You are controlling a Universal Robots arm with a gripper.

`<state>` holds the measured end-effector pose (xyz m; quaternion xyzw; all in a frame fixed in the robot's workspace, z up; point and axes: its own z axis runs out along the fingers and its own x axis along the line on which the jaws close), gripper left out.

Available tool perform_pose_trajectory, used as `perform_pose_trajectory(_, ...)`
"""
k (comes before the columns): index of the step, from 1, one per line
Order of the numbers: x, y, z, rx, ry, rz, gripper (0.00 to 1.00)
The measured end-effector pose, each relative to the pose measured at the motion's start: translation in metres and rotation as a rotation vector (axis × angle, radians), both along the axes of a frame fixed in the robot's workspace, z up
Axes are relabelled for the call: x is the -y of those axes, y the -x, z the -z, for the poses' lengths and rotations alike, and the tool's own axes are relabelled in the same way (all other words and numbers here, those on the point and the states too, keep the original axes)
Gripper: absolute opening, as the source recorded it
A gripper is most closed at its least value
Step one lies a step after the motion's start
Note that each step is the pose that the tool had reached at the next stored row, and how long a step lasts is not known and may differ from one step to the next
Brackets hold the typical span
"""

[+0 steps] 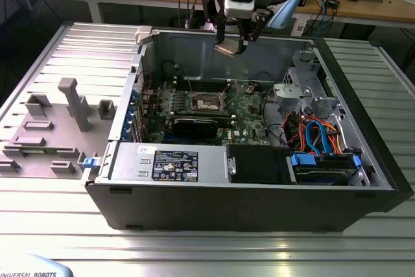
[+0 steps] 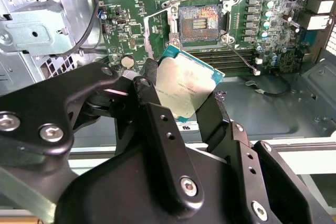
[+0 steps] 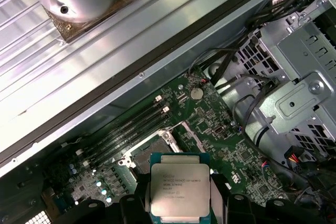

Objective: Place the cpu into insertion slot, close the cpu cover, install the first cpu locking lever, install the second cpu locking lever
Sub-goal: 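Place the cpu into insertion slot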

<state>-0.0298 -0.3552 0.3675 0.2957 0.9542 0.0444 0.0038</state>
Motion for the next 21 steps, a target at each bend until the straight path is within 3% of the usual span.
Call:
perform_pose_trajectory(7, 0.0000, 0.0000, 0.0000, 0.0001, 0.0000, 0.019, 0.54)
perform_pose_trajectory(21, 0.0000, 0.0000, 0.0003, 0.0000, 0.0000, 0.181, 0.54)
